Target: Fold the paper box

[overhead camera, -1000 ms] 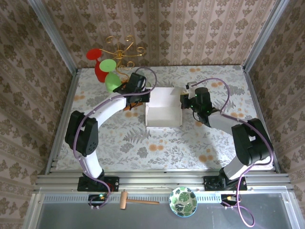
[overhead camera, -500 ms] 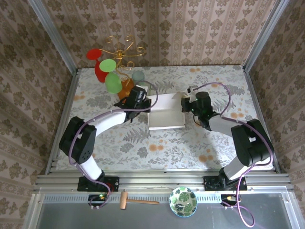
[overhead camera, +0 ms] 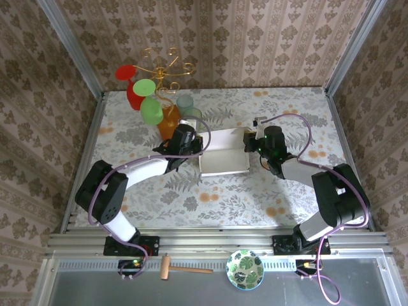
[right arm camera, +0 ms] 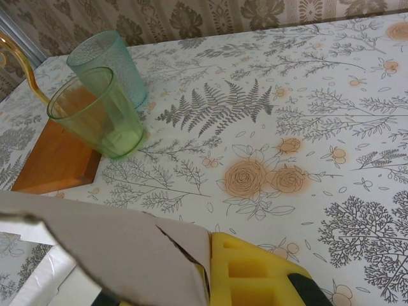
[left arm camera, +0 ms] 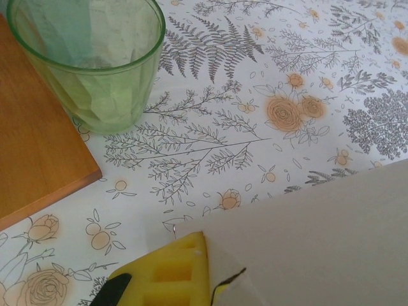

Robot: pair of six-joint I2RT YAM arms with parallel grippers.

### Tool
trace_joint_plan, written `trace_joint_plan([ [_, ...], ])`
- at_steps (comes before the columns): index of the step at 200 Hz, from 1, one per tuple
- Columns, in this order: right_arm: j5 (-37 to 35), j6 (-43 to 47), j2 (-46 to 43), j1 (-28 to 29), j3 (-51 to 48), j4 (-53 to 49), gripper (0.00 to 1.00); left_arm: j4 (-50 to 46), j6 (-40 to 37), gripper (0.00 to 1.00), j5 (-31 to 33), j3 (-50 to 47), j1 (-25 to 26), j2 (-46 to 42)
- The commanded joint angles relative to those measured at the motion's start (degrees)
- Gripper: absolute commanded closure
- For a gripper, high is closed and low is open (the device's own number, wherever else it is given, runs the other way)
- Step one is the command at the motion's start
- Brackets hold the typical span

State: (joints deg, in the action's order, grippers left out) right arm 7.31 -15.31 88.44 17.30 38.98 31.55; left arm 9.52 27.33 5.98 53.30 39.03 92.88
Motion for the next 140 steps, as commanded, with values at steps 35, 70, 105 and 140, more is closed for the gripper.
trace_joint_plan([
  [35,0.42,-2.91,-0.53,0.94,-2.68,0.9,0.97,5.87,5.11,1.0,-2.29,-0.81,1.58,-1.51],
  [70,-0.89,-2.14,-1.87,0.95,-5.27,1.14,0.96,12.62,3.87,1.0,-0.37,-6.5,2.95,-3.27],
  [105,-0.36,-1.65,-3.94,0.96,-6.95,0.73,0.9,22.84,0.55,1.0,1.68,-13.68,4.83,-4.7],
  [140,-1.24,-2.0,-6.84,0.98,-6.78,-2.46,0.82,25.64,-0.87,1.0,3.11,-16.65,5.79,-4.38],
])
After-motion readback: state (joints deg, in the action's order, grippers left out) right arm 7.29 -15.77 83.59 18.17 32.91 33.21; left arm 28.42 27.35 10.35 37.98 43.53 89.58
